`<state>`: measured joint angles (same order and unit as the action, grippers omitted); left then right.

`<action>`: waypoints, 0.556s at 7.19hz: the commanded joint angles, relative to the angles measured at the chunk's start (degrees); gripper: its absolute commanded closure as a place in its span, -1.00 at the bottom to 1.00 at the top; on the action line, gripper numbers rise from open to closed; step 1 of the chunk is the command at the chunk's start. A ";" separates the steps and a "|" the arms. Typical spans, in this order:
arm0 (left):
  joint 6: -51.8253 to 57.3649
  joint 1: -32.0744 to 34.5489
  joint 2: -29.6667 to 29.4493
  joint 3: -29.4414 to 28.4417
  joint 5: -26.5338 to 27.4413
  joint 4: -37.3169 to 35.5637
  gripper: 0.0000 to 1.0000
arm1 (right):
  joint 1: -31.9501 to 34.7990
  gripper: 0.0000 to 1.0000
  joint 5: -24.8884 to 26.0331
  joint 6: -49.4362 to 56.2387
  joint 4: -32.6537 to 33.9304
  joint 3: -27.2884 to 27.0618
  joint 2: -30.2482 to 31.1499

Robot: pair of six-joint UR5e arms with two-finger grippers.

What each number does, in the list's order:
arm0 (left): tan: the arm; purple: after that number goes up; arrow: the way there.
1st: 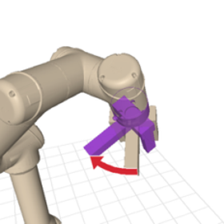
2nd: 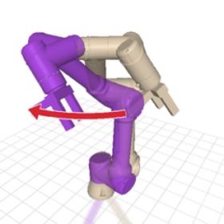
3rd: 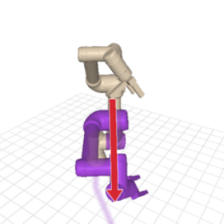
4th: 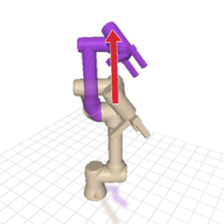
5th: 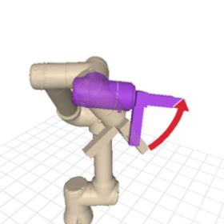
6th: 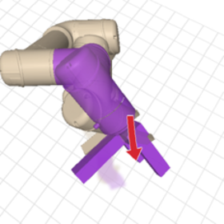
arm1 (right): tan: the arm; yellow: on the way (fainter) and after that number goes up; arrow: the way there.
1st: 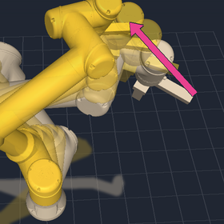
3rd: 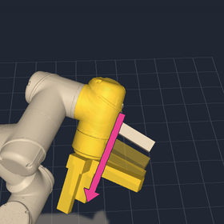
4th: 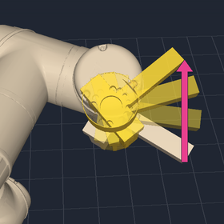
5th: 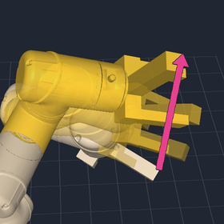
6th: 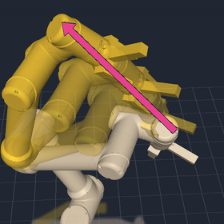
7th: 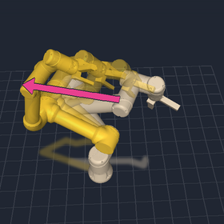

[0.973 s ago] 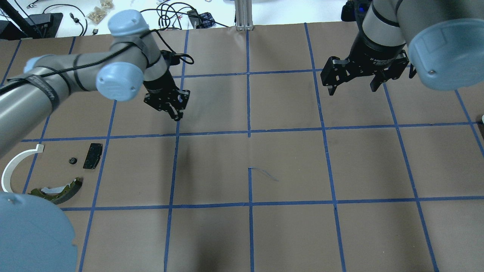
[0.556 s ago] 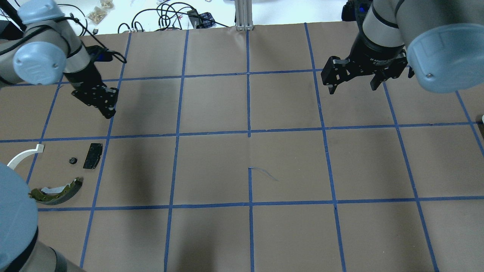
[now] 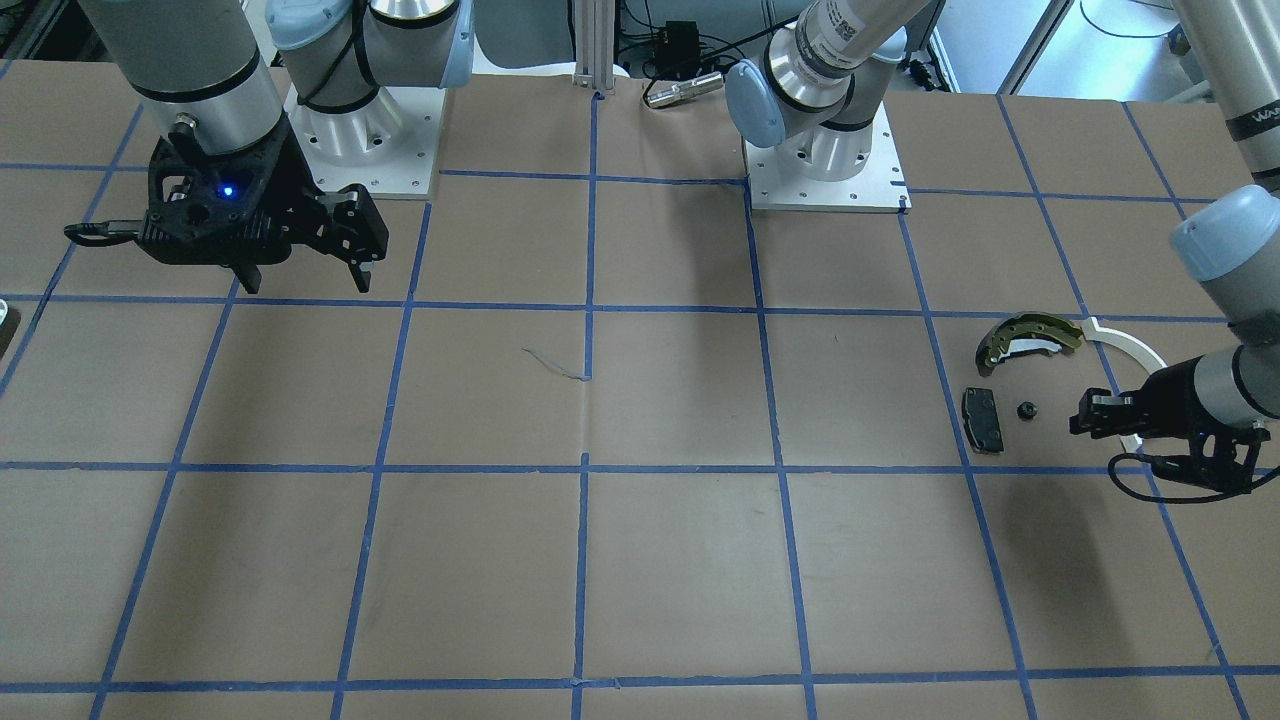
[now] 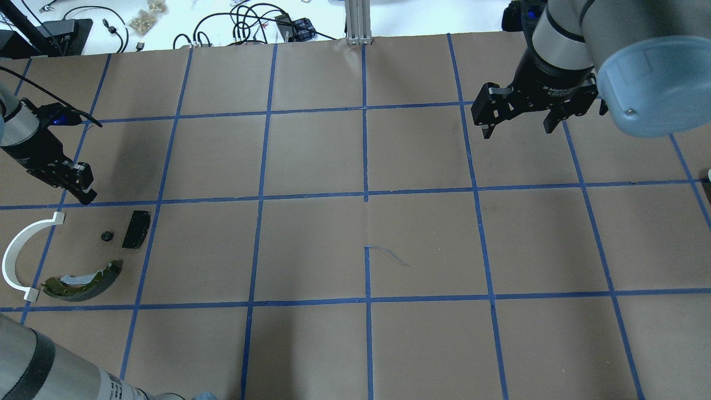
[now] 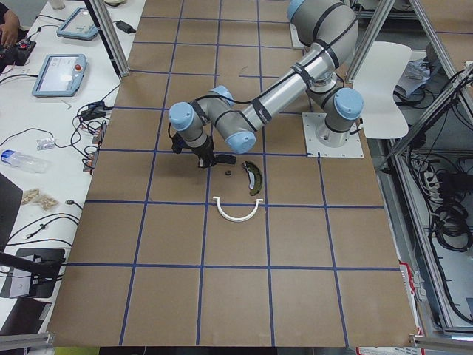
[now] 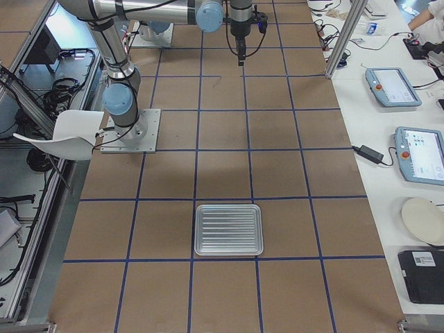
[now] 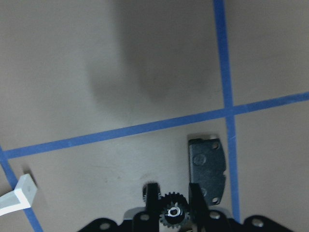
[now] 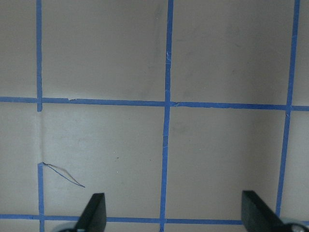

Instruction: Place bearing gear from tray to pile

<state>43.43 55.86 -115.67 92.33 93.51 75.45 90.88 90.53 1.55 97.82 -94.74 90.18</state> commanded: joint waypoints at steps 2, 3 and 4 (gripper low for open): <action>1.12 -1.11 -2.54 2.67 0.00 -4.05 1.00 | 0.00 -1.00 0.00 -0.05 0.00 -0.09 0.00; 1.04 -1.19 -2.72 4.16 -0.08 -4.60 1.00 | 0.00 -1.00 0.17 0.04 -0.09 0.00 0.00; 1.13 -1.20 -2.72 4.95 0.00 -7.13 1.00 | 0.00 -1.00 0.17 0.21 -0.09 -0.09 0.00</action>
<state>44.47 54.73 -118.24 96.02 93.47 70.75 90.88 90.65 1.59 97.77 -94.79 90.17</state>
